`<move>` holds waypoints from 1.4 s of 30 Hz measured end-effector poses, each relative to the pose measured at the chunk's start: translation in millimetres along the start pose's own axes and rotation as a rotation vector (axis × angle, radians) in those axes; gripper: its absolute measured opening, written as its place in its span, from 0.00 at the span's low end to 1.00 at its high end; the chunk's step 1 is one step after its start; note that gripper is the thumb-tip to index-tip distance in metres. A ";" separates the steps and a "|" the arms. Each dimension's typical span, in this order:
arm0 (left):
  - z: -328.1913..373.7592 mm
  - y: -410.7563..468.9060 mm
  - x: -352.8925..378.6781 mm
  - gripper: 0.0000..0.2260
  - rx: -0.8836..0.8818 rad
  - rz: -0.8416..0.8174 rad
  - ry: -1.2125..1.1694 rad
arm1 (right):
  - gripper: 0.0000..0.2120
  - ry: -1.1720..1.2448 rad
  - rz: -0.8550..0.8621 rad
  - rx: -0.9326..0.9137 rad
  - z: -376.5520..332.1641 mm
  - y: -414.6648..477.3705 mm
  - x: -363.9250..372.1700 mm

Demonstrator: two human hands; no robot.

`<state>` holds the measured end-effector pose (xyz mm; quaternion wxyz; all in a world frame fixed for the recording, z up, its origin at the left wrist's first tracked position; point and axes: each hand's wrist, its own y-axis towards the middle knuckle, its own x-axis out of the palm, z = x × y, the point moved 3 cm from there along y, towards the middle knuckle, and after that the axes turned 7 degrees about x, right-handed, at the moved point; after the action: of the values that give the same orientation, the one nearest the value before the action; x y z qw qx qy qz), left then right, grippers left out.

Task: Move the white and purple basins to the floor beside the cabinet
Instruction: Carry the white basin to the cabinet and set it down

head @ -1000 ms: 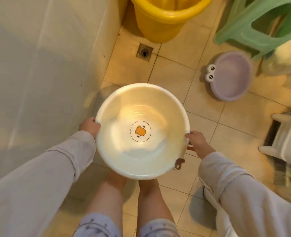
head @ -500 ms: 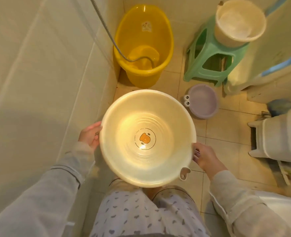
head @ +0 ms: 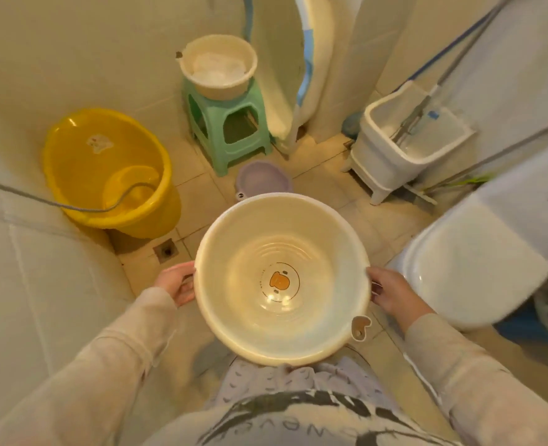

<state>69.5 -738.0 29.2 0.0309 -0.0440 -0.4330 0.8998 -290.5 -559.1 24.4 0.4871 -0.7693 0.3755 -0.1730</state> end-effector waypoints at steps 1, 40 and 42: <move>6.2 0.3 11.1 0.10 -0.005 -0.036 0.086 | 0.04 0.061 0.028 0.000 9.4 -4.0 -15.6; -402.2 -351.1 410.7 0.12 0.127 -1.040 1.390 | 0.08 1.476 0.851 0.175 585.2 -275.0 -348.2; -431.5 -375.3 421.3 0.13 0.118 -1.075 1.426 | 0.14 1.482 0.873 0.191 606.0 -289.8 -362.8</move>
<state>-297.0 -129.5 32.6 0.7124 -0.3822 -0.2261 0.5434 -27.7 157.7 33.2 0.2019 -0.2010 0.8418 -0.4584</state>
